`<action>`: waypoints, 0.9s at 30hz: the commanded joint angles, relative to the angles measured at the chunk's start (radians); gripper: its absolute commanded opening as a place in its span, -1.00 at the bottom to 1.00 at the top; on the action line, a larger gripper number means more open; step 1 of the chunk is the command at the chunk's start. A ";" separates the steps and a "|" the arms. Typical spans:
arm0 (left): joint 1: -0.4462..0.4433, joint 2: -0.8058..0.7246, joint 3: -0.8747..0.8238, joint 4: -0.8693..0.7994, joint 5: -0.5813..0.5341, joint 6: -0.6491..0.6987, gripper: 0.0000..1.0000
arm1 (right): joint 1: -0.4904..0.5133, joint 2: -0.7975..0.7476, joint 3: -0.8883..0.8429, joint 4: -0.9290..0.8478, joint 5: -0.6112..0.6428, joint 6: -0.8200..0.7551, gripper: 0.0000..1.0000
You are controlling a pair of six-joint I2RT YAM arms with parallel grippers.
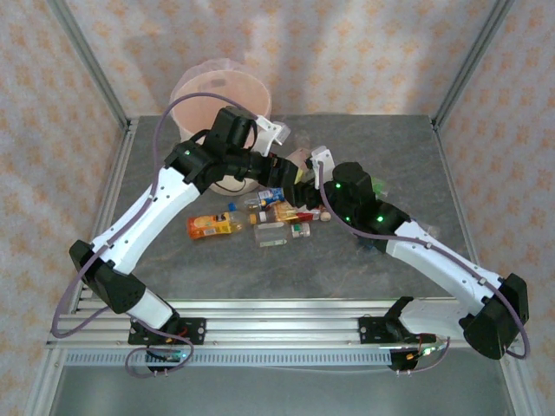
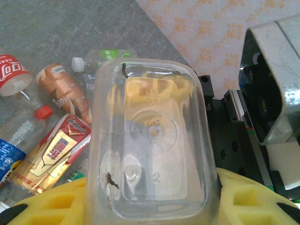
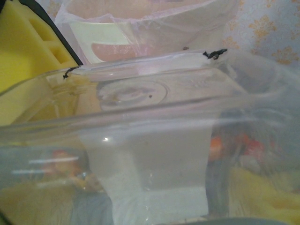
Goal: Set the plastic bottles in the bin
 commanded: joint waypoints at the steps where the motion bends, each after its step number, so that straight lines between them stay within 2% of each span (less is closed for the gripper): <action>1: -0.008 -0.028 0.007 0.050 -0.002 -0.016 -0.38 | 0.006 -0.018 0.017 0.035 0.019 0.020 0.96; 9: 0.000 -0.093 0.044 0.062 -0.177 -0.009 -0.60 | 0.006 -0.117 0.008 -0.059 0.053 0.051 0.98; 13: 0.025 -0.099 0.111 0.036 -0.263 0.001 -0.65 | 0.006 -0.173 0.021 -0.132 0.054 0.072 0.98; 21: 0.191 -0.086 0.334 0.025 -0.361 -0.013 -0.70 | 0.006 -0.190 0.062 -0.240 0.112 0.147 0.98; 27: 0.261 0.011 0.560 -0.053 -0.513 0.072 -0.68 | 0.007 -0.167 0.063 -0.262 0.210 0.218 0.98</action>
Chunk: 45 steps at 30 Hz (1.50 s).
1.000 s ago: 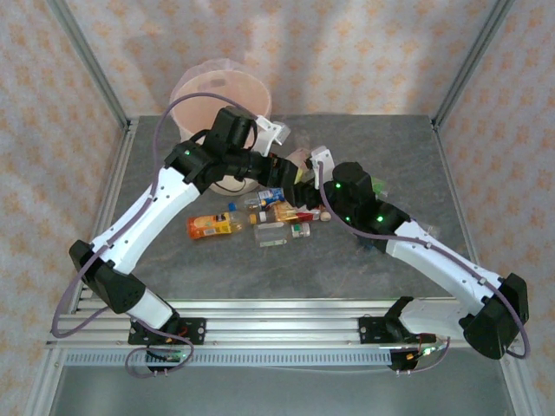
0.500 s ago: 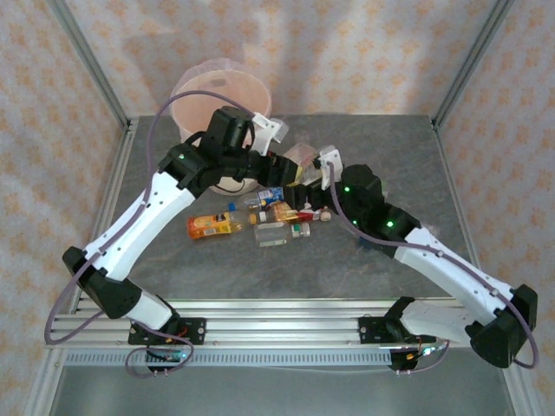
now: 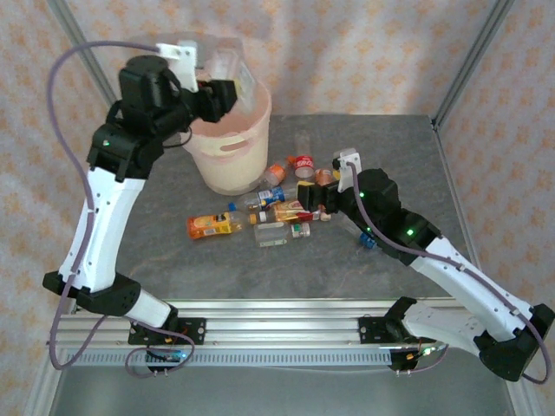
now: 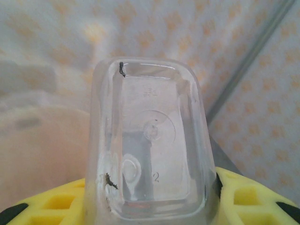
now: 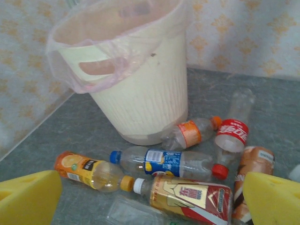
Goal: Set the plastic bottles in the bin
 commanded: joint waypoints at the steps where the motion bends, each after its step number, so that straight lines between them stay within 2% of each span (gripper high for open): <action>1: 0.026 0.071 0.152 -0.064 -0.130 0.074 -0.68 | -0.001 0.010 0.030 -0.038 0.098 0.070 0.98; 4: 0.061 0.155 0.266 -0.118 -0.179 0.106 -0.68 | -0.001 0.012 0.029 -0.048 0.150 0.098 0.98; 9: 0.117 0.300 0.393 -0.203 -0.155 0.121 -0.67 | -0.001 0.026 0.066 -0.150 0.255 0.158 0.98; 16: 0.128 0.428 0.404 -0.275 -0.175 0.165 -0.67 | -0.002 0.023 0.085 -0.258 0.391 0.266 0.98; 25: 0.128 0.572 0.404 -0.349 -0.309 0.234 -0.66 | -0.034 0.046 0.133 -0.503 0.554 0.488 0.98; 31: 0.128 0.643 0.404 -0.378 -0.357 0.266 -0.60 | -0.140 0.072 0.138 -0.651 0.552 0.582 0.98; 36: 0.128 0.686 0.403 -0.393 -0.390 0.271 -0.46 | -0.266 0.096 0.105 -0.689 0.458 0.558 0.98; 41: 0.129 0.687 0.404 -0.388 -0.366 0.261 0.08 | -0.381 0.121 0.038 -0.630 0.272 0.479 0.98; 45: 0.129 0.660 0.406 -0.379 -0.341 0.246 0.37 | -0.429 0.136 -0.029 -0.547 0.146 0.427 0.98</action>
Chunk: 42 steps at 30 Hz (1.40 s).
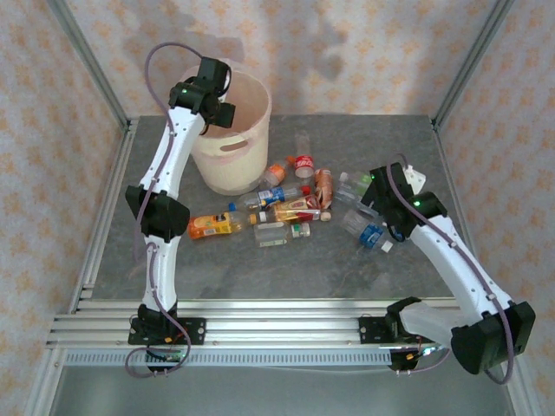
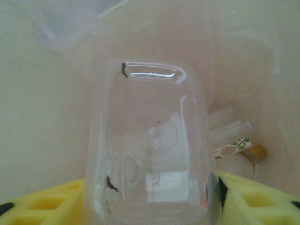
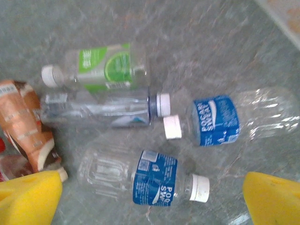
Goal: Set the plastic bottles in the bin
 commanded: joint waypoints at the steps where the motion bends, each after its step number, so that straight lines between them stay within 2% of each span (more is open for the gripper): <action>1: 0.004 -0.059 0.023 -0.007 0.006 -0.005 0.42 | -0.033 0.018 -0.054 0.067 -0.154 -0.063 0.98; 5: 0.003 -0.108 0.023 -0.004 0.043 -0.028 0.52 | -0.061 0.057 -0.093 0.113 -0.226 -0.086 0.98; 13: -0.041 -0.246 -0.044 0.028 0.099 -0.072 0.59 | -0.080 0.136 -0.130 0.172 -0.275 -0.122 0.99; 17: -0.108 -0.375 -0.150 0.086 0.055 -0.064 0.68 | -0.091 0.173 -0.140 0.185 -0.295 -0.131 0.99; 23: -0.181 -0.583 -0.367 0.217 -0.014 -0.081 1.00 | -0.148 0.190 -0.182 0.244 -0.339 -0.147 0.99; 27: -0.183 -0.719 -0.522 0.307 -0.001 -0.130 1.00 | -0.201 0.191 -0.219 0.309 -0.423 -0.148 0.98; 35: -0.185 -0.945 -0.825 0.463 0.011 -0.210 1.00 | -0.207 0.211 -0.253 0.349 -0.450 -0.152 0.98; 42: -0.184 -0.991 -0.892 0.471 -0.001 -0.243 1.00 | -0.208 0.214 -0.283 0.362 -0.510 -0.162 0.98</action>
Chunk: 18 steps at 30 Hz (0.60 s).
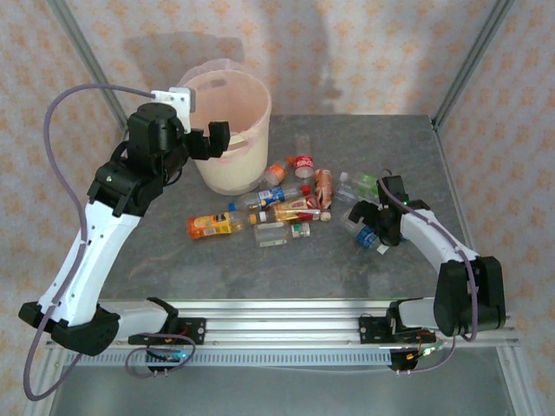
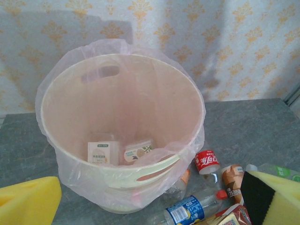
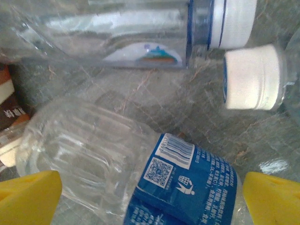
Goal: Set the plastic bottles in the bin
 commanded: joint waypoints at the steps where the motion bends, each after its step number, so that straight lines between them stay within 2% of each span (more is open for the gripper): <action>1: 0.001 -0.014 -0.019 0.047 -0.024 -0.037 1.00 | -0.002 0.004 -0.015 0.010 -0.045 -0.015 0.98; 9: 0.001 -0.005 -0.032 0.055 -0.007 -0.057 1.00 | 0.025 -0.051 -0.061 0.044 -0.146 0.050 0.99; 18: 0.001 0.015 -0.031 0.061 0.009 -0.069 1.00 | 0.145 -0.053 -0.068 0.069 -0.163 0.116 0.99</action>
